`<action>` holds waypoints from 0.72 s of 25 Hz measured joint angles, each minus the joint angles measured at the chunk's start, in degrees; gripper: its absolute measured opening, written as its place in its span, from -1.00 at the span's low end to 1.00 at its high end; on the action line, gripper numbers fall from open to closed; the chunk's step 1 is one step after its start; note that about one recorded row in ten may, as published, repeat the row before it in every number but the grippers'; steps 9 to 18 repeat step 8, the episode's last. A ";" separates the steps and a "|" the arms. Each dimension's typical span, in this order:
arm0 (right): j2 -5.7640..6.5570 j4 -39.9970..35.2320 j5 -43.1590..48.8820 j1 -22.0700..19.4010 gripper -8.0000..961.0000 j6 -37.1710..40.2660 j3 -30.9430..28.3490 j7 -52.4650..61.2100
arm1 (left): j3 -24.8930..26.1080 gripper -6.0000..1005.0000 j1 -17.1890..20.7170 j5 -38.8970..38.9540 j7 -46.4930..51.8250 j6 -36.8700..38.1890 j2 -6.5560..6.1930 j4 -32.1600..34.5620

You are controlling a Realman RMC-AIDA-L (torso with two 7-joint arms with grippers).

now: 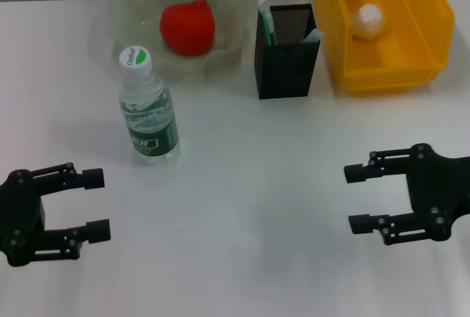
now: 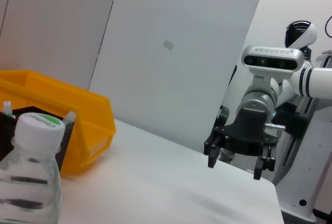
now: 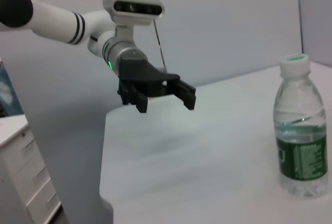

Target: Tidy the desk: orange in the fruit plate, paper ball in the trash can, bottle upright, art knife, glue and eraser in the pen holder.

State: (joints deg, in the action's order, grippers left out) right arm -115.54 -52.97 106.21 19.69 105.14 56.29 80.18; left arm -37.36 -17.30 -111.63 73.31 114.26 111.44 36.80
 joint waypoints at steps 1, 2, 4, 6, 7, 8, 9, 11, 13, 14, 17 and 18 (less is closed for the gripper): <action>0.04 0.72 0.03 -0.05 0.46 0.84 -1.62 -0.96 | 0.00 0.62 -0.19 -0.02 0.30 -0.01 0.00 0.05; 0.04 0.72 0.03 -0.05 0.46 0.84 -1.62 -0.96 | 0.00 0.62 -0.19 -0.02 0.30 -0.01 0.00 0.05; 0.35 1.09 0.08 -0.42 0.46 1.46 -2.79 -1.70 | -0.08 0.62 -1.18 -0.09 1.35 -0.01 -0.15 0.14; 0.49 1.20 0.10 -0.55 0.46 1.59 -2.88 -1.85 | -0.22 0.62 -1.54 -0.19 1.75 -0.03 -0.18 0.17; 0.63 1.38 0.11 -0.66 0.46 1.71 -2.99 -1.98 | -0.22 0.62 -1.54 -0.19 1.75 -0.03 -0.18 0.17; 0.68 1.54 0.12 -0.71 0.46 1.73 -3.07 -2.10 | -0.22 0.62 -1.54 -0.19 1.75 -0.03 -0.18 0.17; 0.68 1.54 0.12 -0.71 0.46 1.73 -3.07 -2.10 | -0.22 0.62 -1.54 -0.19 1.75 -0.03 -0.18 0.17; 0.68 1.54 0.12 -0.71 0.46 1.73 -3.07 -2.10 | -0.22 0.62 -1.54 -0.19 1.75 -0.03 -0.18 0.17; 0.68 1.54 0.12 -0.71 0.46 1.73 -3.07 -2.10 | -0.22 0.62 -1.54 -0.19 1.75 -0.03 -0.18 0.17; 0.68 1.54 0.12 -0.71 0.46 1.73 -3.07 -2.10 | -0.22 0.62 -1.54 -0.19 1.75 -0.03 -0.18 0.17; 0.68 1.54 0.12 -0.71 0.46 1.73 -3.07 -2.10 | -0.22 0.62 -1.54 -0.19 1.75 -0.03 -0.18 0.17; 0.68 1.54 0.12 -0.71 0.46 1.73 -3.07 -2.10 | -0.22 0.62 -1.54 -0.19 1.75 -0.03 -0.18 0.17</action>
